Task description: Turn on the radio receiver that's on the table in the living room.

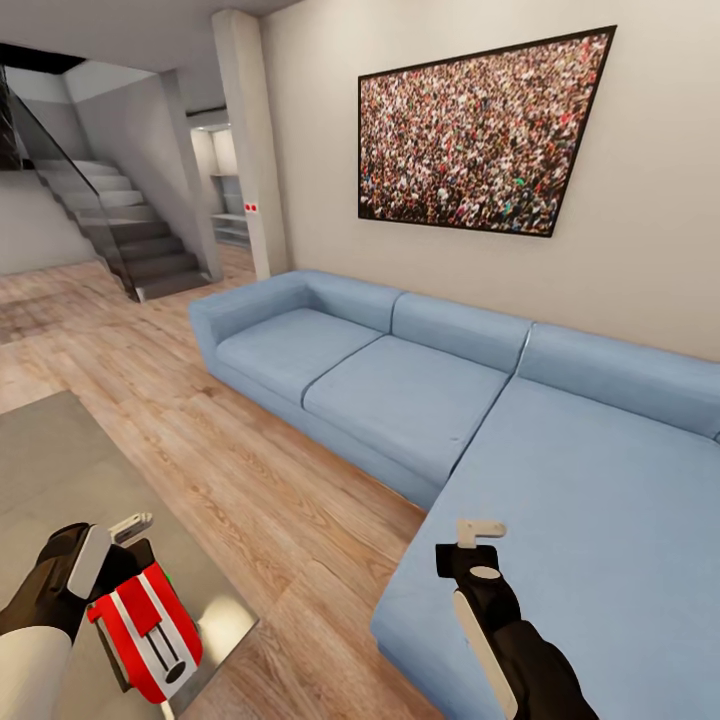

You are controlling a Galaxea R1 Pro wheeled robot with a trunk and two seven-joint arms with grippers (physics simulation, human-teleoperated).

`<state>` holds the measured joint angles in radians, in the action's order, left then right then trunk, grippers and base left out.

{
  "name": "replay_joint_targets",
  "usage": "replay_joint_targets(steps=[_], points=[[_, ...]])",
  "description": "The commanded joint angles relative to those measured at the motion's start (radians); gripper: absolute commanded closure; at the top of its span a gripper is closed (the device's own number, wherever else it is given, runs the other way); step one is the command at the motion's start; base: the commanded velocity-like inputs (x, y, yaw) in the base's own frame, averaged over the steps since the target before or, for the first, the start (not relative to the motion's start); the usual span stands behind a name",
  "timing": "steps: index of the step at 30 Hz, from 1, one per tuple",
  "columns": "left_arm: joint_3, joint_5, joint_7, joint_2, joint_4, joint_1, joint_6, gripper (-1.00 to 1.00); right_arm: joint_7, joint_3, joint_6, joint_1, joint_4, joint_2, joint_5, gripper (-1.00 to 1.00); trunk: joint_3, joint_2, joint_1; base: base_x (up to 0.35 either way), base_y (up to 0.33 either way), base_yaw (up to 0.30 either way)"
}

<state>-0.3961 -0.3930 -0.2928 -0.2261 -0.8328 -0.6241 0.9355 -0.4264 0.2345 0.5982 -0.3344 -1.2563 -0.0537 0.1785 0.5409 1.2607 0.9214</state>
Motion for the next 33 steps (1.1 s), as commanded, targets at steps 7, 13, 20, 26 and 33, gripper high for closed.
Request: replay_joint_targets(steps=[7,13,20,26,33], points=[[0.0,0.003,-0.002,-0.002,0.0,0.0,0.001,1.0,0.0,0.0,0.0,0.0,0.001,0.0,0.001,1.0,0.022,0.049,0.027,0.0,0.0,0.0],[0.0,0.003,-0.002,-0.002,0.0,0.0,0.002,1.0,0.0,0.0,0.0,0.0,0.002,0.0,0.001,1.0,0.041,0.091,0.05,0.0,0.0,0.0],[0.0,0.003,-0.002,-0.003,0.0,0.0,0.002,1.0,0.0,-0.001,0.0,0.0,0.002,0.0,0.001,1.0,0.063,0.14,0.077,0.0,0.0,0.0],[0.0,0.003,-0.002,-0.003,0.0,0.0,0.002,1.0,0.0,-0.001,0.0,0.0,0.002,0.0,0.001,1.0,0.082,0.182,0.1,0.0,0.0,0.0],[0.0,0.003,-0.002,-0.003,-0.001,0.0,0.002,1.0,0.0,0.0,0.0,0.0,0.002,0.0,0.001,1.0,0.103,0.231,0.127,0.0,0.0,0.0]])
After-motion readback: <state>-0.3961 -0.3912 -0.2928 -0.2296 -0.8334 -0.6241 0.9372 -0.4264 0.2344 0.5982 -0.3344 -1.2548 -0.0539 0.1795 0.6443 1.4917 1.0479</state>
